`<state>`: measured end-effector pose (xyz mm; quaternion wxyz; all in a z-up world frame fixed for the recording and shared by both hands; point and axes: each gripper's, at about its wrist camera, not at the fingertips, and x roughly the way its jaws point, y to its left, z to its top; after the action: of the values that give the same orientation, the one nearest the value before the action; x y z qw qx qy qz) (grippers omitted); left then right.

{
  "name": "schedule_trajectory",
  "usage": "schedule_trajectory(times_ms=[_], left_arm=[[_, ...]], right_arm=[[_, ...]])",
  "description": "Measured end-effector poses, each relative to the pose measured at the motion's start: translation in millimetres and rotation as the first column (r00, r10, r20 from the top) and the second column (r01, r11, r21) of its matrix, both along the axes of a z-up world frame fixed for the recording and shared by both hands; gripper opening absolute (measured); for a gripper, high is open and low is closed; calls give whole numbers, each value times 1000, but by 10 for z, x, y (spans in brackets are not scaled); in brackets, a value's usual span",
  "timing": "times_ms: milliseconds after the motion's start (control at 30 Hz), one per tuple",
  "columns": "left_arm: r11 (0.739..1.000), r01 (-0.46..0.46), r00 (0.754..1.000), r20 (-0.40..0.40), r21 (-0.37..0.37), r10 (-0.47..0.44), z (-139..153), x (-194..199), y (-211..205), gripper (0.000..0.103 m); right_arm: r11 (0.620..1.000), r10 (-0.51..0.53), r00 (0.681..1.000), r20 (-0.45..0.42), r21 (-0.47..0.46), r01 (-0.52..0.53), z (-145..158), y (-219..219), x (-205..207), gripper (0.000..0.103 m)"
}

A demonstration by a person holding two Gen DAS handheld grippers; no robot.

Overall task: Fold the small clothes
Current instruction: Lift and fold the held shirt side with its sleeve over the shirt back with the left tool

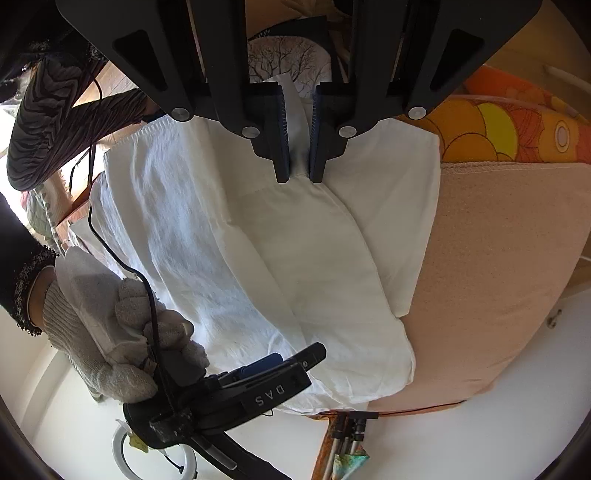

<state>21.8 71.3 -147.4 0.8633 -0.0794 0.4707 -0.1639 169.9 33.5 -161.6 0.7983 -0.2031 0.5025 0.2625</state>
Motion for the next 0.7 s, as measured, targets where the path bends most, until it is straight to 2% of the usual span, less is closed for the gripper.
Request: schedule_trajectory(times_ms=[100,233,300,367,433,533,600,667,700], left_arm=[[1000,-1,1000,18,20,1,26,-44,1,7],[1000,-30,999,38,-1,30,92,-113,92,5],[999,-42,998,50,-3,43,127,-133,144,5],[999,-46,997,60,0,46,156,-154,175,5],[999,-46,997,64,-4,47,168,-168,183,5],[999,-44,997,61,3,43,158,-110,174,5],[999,-48,997,54,11,48,139,-94,178,5],[998,-55,997,49,26,54,112,-85,186,5],[998,-57,997,47,33,56,95,-77,186,5]], right_arm=[[988,62,995,72,-143,-52,-44,1,-185,70],[945,131,981,142,-319,-80,-8,-163,-409,70],[935,135,977,165,-348,-70,94,-246,-488,70],[957,138,977,161,-276,-90,297,-286,-607,70],[979,164,977,137,-145,-144,497,-239,-757,70],[979,200,977,76,10,-201,520,-15,-938,64],[979,201,979,17,29,-201,349,163,-929,38],[987,162,985,-66,36,-160,127,295,-868,29],[989,147,983,-106,42,-143,39,315,-838,29]])
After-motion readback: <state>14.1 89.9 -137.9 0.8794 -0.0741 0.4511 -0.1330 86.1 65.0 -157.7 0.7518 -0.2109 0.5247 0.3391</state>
